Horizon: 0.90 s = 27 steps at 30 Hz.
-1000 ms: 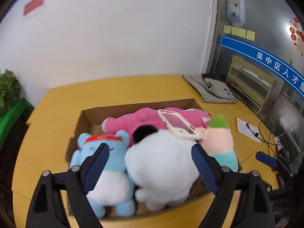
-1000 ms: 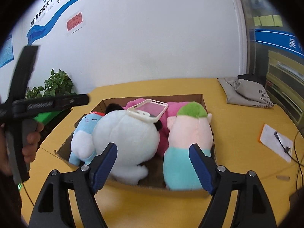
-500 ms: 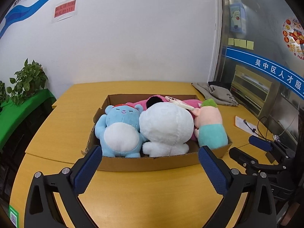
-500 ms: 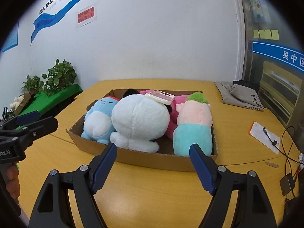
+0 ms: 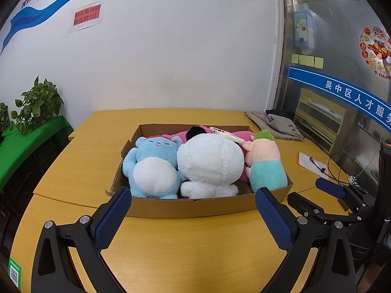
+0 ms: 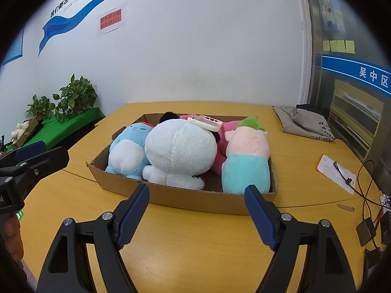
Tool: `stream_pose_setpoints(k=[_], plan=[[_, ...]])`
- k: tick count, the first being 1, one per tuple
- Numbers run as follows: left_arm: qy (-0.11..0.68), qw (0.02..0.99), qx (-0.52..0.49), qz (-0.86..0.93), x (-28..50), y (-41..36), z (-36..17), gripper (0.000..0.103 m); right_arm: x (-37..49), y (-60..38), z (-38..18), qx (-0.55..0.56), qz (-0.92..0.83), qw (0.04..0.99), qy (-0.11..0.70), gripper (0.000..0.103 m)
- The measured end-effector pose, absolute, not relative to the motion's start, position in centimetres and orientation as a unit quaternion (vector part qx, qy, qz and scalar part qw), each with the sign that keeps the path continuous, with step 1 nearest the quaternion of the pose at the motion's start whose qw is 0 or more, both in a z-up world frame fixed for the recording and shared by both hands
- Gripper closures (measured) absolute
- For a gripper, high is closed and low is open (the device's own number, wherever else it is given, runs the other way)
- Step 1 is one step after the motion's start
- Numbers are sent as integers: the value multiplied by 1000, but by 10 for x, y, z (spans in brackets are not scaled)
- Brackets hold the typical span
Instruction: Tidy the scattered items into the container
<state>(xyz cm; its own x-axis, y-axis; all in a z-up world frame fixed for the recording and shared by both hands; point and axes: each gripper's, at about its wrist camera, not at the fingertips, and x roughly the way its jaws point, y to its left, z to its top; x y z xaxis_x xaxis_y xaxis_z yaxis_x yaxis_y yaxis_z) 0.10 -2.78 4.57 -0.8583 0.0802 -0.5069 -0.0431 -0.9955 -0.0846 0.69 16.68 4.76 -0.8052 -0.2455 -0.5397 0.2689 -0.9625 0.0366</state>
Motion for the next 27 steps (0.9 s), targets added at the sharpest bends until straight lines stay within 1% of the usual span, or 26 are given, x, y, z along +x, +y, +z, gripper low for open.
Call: stream_pose_setpoints(k=[27], plan=[[-30,37,-279,959,-13,-8,29,0,-10,174,32,294,-946,135,8,23]])
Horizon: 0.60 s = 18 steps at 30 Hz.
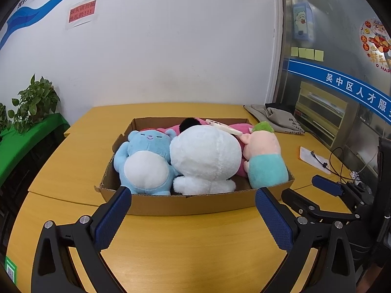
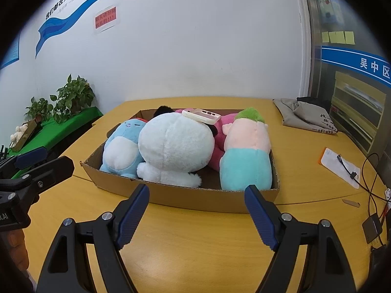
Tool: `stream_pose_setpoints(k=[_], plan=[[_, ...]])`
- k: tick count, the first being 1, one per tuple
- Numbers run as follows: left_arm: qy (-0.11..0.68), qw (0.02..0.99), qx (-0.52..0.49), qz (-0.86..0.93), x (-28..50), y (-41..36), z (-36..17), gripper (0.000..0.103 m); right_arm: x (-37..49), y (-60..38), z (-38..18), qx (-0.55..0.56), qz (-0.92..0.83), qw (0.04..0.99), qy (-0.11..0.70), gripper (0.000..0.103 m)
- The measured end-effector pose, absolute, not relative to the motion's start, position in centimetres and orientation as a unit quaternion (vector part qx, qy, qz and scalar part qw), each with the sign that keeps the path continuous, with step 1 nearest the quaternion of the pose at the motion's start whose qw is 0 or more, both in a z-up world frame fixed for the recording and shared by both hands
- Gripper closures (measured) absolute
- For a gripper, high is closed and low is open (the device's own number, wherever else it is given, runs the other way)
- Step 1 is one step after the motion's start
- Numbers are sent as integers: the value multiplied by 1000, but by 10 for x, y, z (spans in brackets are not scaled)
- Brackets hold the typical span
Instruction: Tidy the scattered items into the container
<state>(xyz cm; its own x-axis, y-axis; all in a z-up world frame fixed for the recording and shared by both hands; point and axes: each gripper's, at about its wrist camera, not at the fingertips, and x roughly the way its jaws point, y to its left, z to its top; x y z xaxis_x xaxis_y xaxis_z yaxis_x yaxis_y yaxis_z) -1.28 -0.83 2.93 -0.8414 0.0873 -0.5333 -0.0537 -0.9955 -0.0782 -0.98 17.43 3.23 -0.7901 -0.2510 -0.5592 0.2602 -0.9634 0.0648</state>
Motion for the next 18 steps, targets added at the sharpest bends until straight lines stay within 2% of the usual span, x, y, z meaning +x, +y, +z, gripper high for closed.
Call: stream_pose_setpoints(k=[18], plan=[[-34,31,-285,958,-19,-13,20,0,-16,167,24,304,-943,135,7,23]])
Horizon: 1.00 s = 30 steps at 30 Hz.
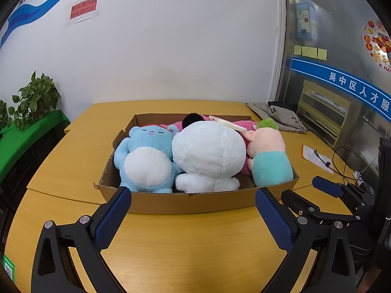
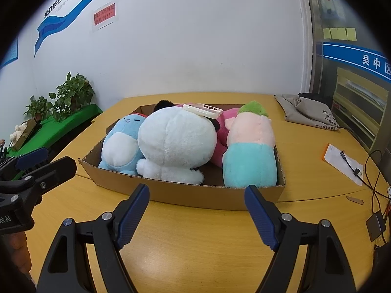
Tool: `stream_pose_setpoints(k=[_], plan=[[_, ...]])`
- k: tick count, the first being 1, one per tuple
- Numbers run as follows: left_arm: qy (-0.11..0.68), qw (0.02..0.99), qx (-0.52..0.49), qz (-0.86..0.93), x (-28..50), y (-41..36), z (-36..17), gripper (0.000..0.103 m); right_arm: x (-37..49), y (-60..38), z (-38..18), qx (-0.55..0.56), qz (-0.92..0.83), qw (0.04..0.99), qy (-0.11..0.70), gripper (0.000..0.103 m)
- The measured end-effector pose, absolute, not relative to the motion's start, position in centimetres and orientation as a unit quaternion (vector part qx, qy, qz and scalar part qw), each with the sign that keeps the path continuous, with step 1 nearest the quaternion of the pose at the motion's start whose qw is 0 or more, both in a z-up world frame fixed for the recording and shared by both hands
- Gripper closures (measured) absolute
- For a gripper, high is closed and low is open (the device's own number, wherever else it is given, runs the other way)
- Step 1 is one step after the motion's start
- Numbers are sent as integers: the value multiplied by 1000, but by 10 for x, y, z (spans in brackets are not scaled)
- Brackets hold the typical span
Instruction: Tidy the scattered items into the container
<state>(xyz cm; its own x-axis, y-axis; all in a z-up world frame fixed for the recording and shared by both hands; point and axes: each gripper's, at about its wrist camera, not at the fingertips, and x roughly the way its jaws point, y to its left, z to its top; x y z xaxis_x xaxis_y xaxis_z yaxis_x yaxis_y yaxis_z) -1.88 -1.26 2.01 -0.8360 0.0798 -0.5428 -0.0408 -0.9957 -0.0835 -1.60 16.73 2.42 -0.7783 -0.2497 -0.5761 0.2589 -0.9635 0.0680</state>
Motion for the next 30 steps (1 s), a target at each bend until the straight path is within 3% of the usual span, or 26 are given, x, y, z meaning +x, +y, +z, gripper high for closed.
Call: stream_pose_setpoints(k=[30], plan=[[-33,32,-290,956,-17,-9,12,0,-15,168,20,306,-943,127,10,23]])
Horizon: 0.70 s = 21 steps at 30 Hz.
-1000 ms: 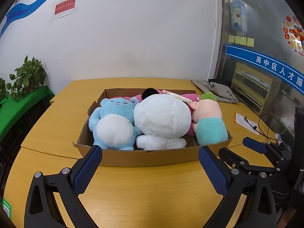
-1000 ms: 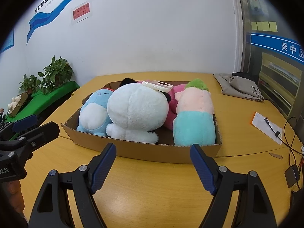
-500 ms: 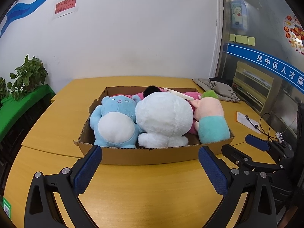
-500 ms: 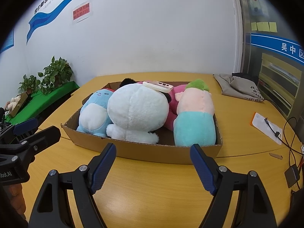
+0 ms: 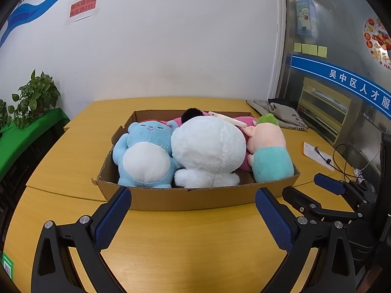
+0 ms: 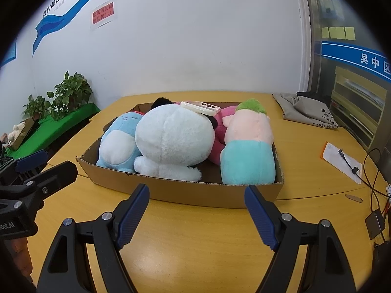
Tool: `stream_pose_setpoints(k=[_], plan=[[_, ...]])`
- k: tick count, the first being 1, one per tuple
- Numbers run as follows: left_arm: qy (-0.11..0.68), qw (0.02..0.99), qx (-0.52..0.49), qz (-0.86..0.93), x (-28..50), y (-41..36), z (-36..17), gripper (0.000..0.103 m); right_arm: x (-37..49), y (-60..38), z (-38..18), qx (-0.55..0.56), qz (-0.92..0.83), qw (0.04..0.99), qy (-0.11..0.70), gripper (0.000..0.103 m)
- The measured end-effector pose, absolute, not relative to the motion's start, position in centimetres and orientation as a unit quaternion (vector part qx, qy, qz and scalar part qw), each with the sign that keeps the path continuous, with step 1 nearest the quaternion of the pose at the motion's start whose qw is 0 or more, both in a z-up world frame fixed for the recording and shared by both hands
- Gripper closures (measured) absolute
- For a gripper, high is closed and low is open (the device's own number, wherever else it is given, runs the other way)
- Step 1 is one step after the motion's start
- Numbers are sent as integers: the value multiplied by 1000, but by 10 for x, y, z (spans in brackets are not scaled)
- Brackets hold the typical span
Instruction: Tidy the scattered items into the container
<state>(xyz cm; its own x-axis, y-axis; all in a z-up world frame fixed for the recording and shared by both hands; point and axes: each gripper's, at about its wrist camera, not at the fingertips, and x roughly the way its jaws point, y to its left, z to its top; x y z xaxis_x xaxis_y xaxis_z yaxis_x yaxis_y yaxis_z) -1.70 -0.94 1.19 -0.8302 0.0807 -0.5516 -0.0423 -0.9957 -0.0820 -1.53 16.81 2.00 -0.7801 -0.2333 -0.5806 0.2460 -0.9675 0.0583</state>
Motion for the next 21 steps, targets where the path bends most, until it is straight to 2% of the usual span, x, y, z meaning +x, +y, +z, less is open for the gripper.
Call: stream_pose_setpoints(k=[21], plan=[[-38,19,-308,951,-22,-8,2,0,-15,170,16,305,-943,130,8,23]])
